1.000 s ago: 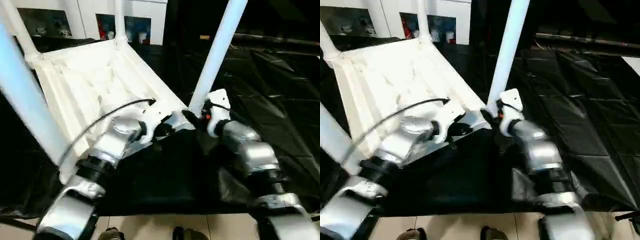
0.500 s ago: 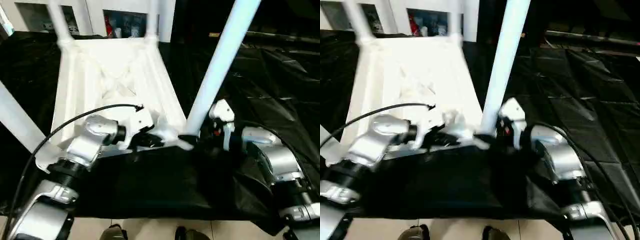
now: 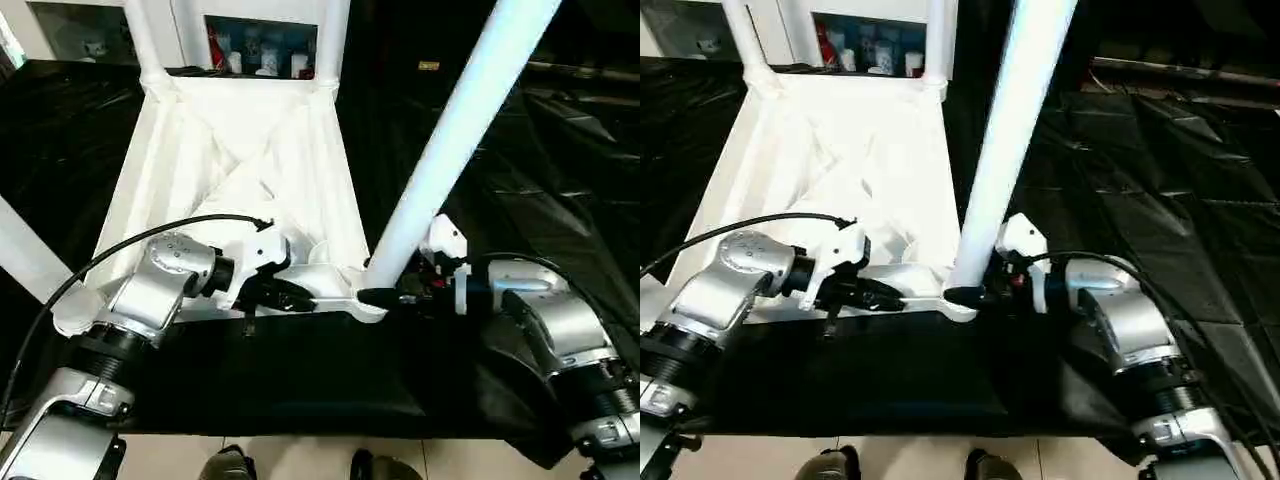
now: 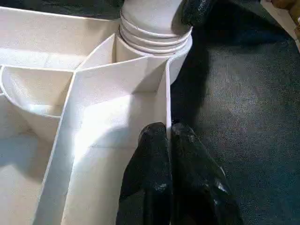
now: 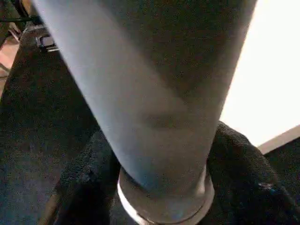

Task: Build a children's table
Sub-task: Rotate leg to tighten

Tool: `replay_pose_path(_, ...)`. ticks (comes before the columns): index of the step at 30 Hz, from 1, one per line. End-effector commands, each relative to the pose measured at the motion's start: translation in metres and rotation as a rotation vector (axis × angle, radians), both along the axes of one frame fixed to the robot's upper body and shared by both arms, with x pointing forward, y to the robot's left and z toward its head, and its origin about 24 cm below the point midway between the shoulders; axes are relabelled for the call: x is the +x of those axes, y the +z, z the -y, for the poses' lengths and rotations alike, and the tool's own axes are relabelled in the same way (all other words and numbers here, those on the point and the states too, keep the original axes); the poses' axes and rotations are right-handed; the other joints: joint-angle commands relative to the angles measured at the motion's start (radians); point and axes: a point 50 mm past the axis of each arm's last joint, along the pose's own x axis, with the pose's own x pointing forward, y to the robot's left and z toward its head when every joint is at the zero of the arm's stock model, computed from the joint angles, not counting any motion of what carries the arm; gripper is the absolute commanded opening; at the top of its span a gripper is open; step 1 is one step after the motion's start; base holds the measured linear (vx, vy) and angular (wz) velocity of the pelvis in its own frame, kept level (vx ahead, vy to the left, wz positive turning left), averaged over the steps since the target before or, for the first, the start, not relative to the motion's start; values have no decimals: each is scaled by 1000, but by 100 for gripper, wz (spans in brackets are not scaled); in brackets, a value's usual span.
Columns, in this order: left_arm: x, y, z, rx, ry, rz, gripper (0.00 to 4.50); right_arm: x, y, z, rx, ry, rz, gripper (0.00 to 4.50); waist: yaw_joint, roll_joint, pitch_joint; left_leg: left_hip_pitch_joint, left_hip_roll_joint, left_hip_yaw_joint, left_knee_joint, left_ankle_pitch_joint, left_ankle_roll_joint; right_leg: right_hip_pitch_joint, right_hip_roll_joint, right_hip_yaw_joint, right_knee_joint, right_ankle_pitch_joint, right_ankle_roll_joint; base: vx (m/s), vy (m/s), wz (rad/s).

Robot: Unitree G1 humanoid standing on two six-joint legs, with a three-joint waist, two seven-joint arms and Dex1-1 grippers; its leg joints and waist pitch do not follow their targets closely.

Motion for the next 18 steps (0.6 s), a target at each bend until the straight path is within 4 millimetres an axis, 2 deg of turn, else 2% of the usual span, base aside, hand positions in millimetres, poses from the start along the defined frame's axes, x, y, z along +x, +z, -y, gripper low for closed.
replay_pose_path(1, -6, -1, 7, -83, -47, -37, 0, -1, -3, 1, -28, 25, -14, 234, 2, -11, -60, 18, 13, 6, -49, -158, 99, 52, -25, 16, -42, -153, -237, 0, 0, 0)
replay_pose_path(4, -6, -1, 7, -83, -45, -36, 0, -2, -4, 1, -28, 29, -18, 215, 1, -11, -60, 18, 12, 6, -48, -150, 104, 53, -23, 16, -40, -139, -242, 0, 0, 0)
replay_pose_path(9, -4, -2, 8, -88, -23, -23, 0, -2, -6, -1, -10, 9, -25, 208, 2, -11, -60, 19, 11, 6, -47, -149, 105, 54, -23, 16, -39, -137, -245, 0, 0, 0)
replay_pose_path(11, 1, -4, 13, -75, 35, 12, 0, 5, -11, -5, 18, -95, -29, 207, 1, -8, -60, 18, 11, 6, -47, -153, 101, 53, -23, 16, -40, -145, -245, 0, 0, 0)
replay_pose_path(13, 6, -6, 16, -63, 83, 31, 0, 11, -16, -7, 24, -191, -34, 207, -2, -10, -56, 16, 10, 5, -50, -189, 82, 51, -25, 16, -47, -206, -232, 0, 0, 0)
replay_pose_path(14, 10, -7, 23, -73, 137, 44, 0, 17, -23, -11, 18, -308, -29, 207, -7, -8, -56, 14, 11, 1, -55, -240, 49, 49, -28, 17, -55, -299, -207, 0, 0, 0)
replay_pose_path(16, 13, -8, 29, -81, 182, 48, 0, 21, -28, -14, 12, -398, -33, 205, -13, -10, -51, 13, 9, -3, -60, -280, 23, 48, -29, 15, -63, -386, -180, -26, 1, -3)
replay_pose_path(17, 15, -9, 34, -81, 204, 49, 0, 23, -33, -16, 12, -460, -47, 204, -18, -11, -52, 13, 7, -8, -64, -303, 2, 48, -31, 14, -68, -450, -154, -53, 2, -7)
replay_pose_path(18, 16, -12, 40, -70, 232, 55, 0, 26, -36, -20, 10, -528, -55, 204, -21, -10, -52, 12, 7, -11, -65, -318, -5, 46, -33, 14, -74, -493, -131, -53, 2, -7)
